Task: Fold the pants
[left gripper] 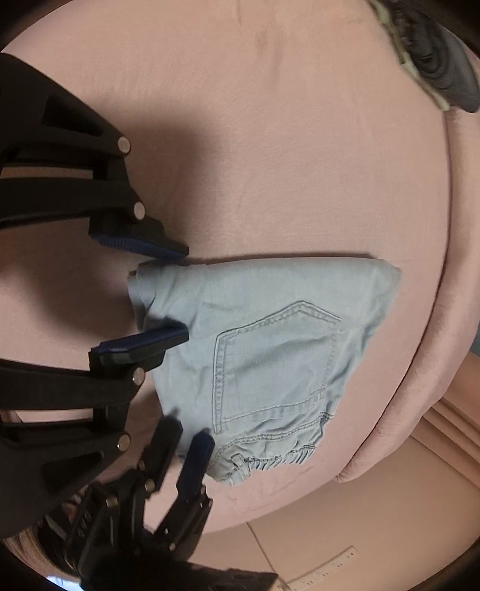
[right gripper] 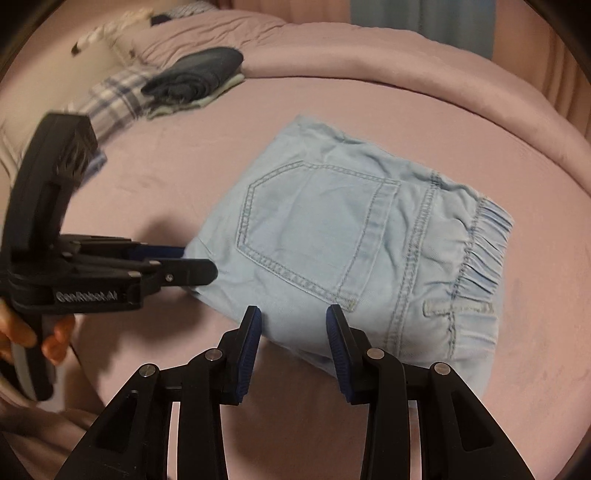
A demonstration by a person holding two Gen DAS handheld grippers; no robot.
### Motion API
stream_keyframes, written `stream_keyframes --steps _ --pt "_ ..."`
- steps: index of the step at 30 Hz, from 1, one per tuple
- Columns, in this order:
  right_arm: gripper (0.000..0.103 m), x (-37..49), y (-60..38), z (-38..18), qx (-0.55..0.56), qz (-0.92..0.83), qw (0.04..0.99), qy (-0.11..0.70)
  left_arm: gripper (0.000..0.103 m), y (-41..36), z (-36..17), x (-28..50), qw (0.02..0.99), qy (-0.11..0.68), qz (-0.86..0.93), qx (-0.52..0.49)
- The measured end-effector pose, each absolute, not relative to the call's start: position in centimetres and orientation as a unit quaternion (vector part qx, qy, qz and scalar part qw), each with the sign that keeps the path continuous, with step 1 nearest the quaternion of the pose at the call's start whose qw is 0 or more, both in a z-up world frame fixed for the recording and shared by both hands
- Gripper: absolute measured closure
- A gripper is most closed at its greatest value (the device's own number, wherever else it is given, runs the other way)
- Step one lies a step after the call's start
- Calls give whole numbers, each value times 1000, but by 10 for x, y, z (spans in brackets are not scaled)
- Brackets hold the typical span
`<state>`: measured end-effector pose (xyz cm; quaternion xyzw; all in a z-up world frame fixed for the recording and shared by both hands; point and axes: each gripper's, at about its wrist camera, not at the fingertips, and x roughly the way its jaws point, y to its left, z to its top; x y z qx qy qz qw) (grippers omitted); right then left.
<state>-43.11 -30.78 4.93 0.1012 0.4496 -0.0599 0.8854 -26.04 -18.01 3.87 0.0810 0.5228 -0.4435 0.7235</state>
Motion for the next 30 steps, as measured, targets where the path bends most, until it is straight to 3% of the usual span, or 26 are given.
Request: stream_keyframes --steps 7,18,25,30 --pt "65 -451 -336 64 122 -126 895 410 63 -195 51 -266 745 485 -440 124" --pt "65 -469 -349 37 159 -136 880 426 62 -234 55 -282 758 436 -445 194" --pt "65 -490 -359 64 205 -120 896 375 61 -257 66 -286 762 402 -459 214" --pt "65 -484 -364 75 180 -152 907 350 59 -280 64 -290 761 394 -460 233"
